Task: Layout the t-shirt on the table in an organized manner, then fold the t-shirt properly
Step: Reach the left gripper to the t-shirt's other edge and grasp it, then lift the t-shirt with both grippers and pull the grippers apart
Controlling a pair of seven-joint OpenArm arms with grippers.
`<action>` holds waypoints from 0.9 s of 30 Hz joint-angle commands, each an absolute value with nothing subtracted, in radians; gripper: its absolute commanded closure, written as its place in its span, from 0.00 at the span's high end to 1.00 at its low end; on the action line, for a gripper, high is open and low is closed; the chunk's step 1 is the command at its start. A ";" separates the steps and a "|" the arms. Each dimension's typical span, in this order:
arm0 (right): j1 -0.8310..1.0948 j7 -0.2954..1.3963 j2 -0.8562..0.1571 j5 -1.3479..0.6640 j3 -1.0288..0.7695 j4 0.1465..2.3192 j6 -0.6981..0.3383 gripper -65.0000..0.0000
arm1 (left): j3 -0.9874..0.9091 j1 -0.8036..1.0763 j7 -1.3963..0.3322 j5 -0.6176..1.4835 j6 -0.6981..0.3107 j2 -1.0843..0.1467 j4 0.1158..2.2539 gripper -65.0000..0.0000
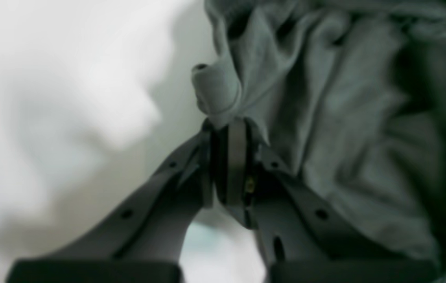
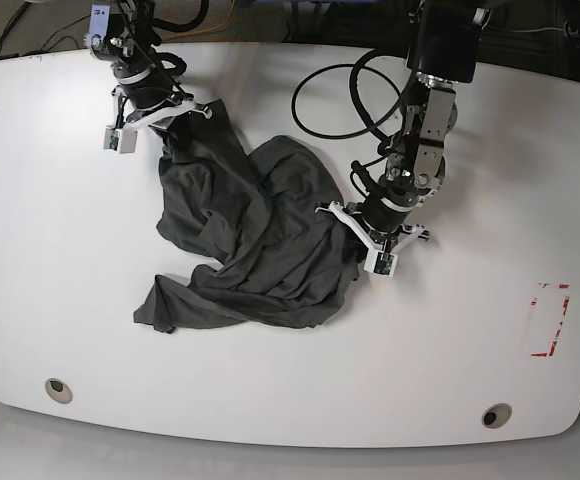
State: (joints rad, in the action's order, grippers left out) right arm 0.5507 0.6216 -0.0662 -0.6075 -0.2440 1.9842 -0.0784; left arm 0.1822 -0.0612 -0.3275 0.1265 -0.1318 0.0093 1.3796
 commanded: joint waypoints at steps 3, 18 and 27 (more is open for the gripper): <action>0.562 0.598 -0.073 -0.621 -0.246 2.020 -0.090 0.00 | 0.180 -0.030 -0.351 0.136 -0.134 -0.044 1.573 0.04; 0.484 0.593 -0.111 -0.613 -0.254 2.017 -0.088 0.00 | 0.145 0.051 -0.387 0.133 -0.134 -0.064 1.868 0.04; 0.429 0.595 -0.173 -0.611 -0.268 2.014 -0.085 0.00 | 0.125 0.045 -0.389 0.131 -0.134 -0.076 1.876 0.04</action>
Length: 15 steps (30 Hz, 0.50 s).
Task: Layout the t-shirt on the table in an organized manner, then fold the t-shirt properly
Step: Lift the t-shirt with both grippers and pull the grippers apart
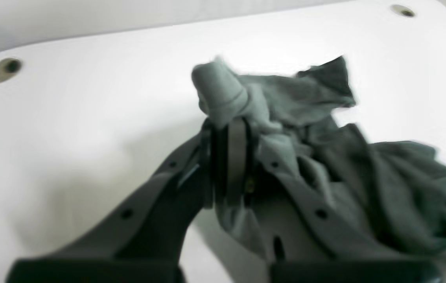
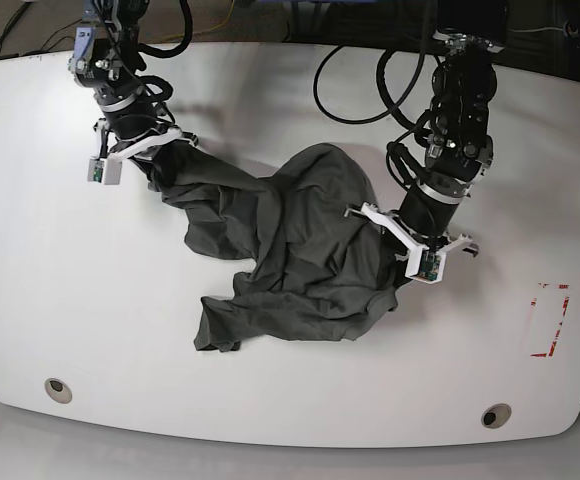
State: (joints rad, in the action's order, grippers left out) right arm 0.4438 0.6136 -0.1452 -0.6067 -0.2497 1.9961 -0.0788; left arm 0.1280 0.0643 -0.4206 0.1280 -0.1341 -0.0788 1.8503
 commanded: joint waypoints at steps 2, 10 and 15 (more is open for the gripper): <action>0.415 0.595 -0.186 -0.611 -0.285 2.014 -0.087 0.00 | 0.113 0.044 -0.387 0.131 -0.134 -0.076 1.877 0.04; 0.357 0.595 -0.277 -0.611 -0.318 2.009 -0.087 0.00 | 0.076 0.031 -0.384 0.130 -0.134 -0.077 1.879 0.04; 0.328 0.595 -0.341 -0.611 -0.340 2.002 -0.088 0.00 | 0.030 0.035 -0.384 0.130 -0.134 -0.084 1.891 0.04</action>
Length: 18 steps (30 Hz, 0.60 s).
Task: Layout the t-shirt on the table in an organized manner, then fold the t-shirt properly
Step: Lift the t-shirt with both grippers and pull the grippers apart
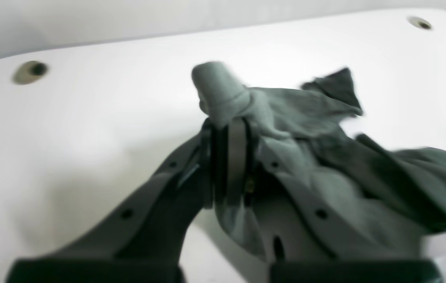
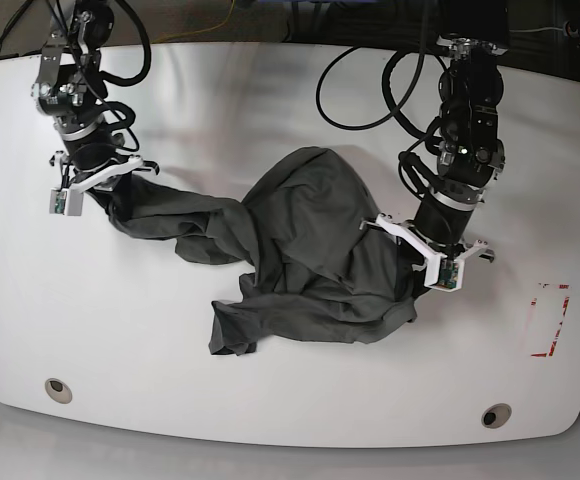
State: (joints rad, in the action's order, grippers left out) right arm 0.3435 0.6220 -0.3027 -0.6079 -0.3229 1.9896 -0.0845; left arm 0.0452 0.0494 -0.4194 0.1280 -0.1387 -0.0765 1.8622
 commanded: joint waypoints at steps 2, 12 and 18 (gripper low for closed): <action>0.308 0.595 -0.360 -0.611 -0.343 2.000 -0.088 0.00 | 0.019 0.035 -0.384 0.131 -0.134 -0.097 1.891 0.04; 0.234 0.595 -0.463 -0.619 -0.338 2.000 -0.088 0.00 | 0.015 0.021 -0.383 0.134 -0.134 -0.150 1.934 0.04; 0.163 0.595 -0.498 -0.621 -0.334 2.000 -0.090 0.00 | 0.019 -0.035 -0.383 0.133 -0.134 -0.154 1.945 0.04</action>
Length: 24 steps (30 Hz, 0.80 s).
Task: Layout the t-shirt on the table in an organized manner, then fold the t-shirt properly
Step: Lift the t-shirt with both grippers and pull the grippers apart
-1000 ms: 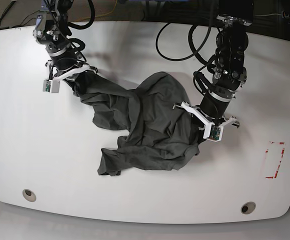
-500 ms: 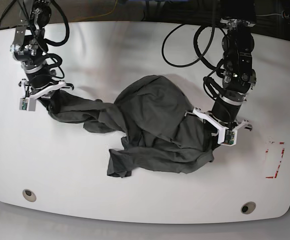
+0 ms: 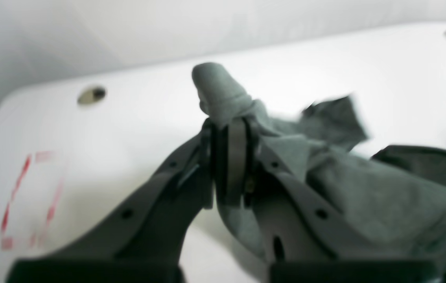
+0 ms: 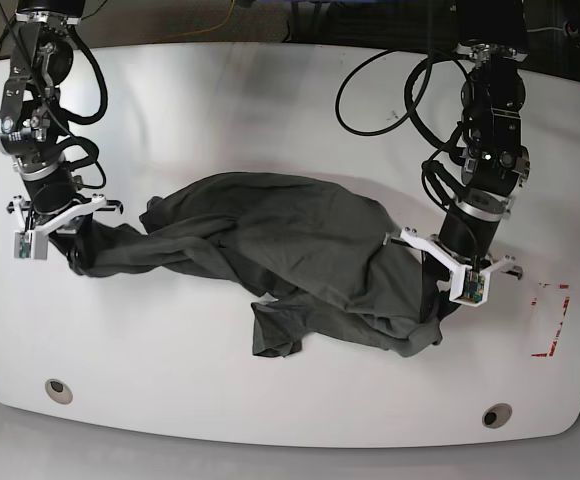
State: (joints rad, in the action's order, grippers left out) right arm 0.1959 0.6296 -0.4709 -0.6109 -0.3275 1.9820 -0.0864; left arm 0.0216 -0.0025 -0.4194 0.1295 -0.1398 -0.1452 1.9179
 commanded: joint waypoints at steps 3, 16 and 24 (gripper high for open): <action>0.137 0.595 -0.513 -0.621 -0.334 2.000 -0.090 0.00 | 0.019 -0.065 -0.383 0.131 -0.134 -0.154 1.952 0.04; -0.027 0.595 -0.610 -0.616 -0.337 1.971 -0.090 0.00 | 0.013 -0.252 -0.390 0.117 -0.134 -0.179 1.957 0.04; -0.108 0.595 -0.680 -0.621 -0.335 1.929 -0.090 0.00 | 0.013 -0.309 -0.390 0.065 -0.134 -0.196 1.954 0.04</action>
State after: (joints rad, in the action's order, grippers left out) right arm -0.0727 0.6258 -0.6483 -0.6235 -0.3256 1.9312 -0.0933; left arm 0.0158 -0.2756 -0.4255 0.0677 -0.1390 -0.1921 1.9347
